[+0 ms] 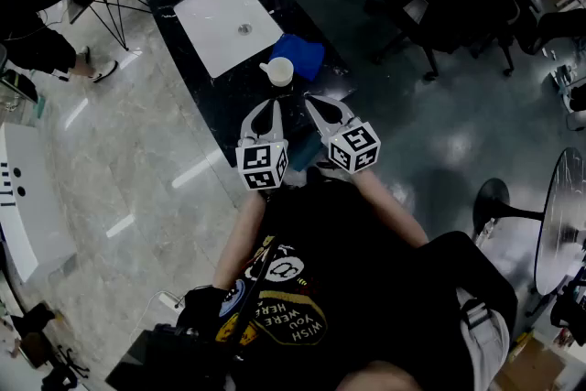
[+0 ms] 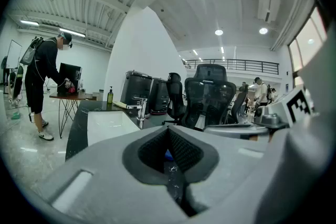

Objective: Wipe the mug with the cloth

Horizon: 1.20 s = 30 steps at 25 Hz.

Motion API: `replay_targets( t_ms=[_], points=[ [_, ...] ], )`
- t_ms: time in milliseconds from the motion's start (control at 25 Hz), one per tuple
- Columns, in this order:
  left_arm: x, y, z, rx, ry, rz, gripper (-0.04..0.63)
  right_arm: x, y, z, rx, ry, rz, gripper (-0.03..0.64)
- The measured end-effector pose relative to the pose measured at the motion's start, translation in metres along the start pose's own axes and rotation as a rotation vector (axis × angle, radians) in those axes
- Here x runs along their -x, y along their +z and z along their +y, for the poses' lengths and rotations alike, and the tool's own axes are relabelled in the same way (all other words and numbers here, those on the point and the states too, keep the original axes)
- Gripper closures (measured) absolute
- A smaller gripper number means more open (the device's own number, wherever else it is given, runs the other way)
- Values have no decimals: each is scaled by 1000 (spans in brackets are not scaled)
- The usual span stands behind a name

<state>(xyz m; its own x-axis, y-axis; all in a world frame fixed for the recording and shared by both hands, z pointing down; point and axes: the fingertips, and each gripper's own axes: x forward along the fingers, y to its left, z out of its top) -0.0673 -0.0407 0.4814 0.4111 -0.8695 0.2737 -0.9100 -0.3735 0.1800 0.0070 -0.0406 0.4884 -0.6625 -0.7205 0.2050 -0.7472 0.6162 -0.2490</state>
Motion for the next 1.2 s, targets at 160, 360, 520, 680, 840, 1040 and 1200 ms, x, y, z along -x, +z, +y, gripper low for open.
replay_targets(
  t_ms=[160,360,520,680,840,1040,1200],
  points=[
    [1,-1,1,2,-1,-2,591,-1,-1,1,1,3,2,615],
    [2,-2,2,6,-1,4,591,-5,-2,5,4,16,9,615],
    [3,-2,11,9,0,12,591,-11,-5,8,3,19,14,615],
    [4,-12,22,27,1,28,592,-13,-13,9,-72,53,-32,602],
    [-1,-25,35,53,-21,52,591,-24,-37,1,-12,40,35,545],
    [-14,-39,44,62,-33,92,592,-55,-71,-51,36,12,134,473],
    [-23,-49,43,91,3,110,591,-87,-95,-107,86,-7,249,404]
  ],
)
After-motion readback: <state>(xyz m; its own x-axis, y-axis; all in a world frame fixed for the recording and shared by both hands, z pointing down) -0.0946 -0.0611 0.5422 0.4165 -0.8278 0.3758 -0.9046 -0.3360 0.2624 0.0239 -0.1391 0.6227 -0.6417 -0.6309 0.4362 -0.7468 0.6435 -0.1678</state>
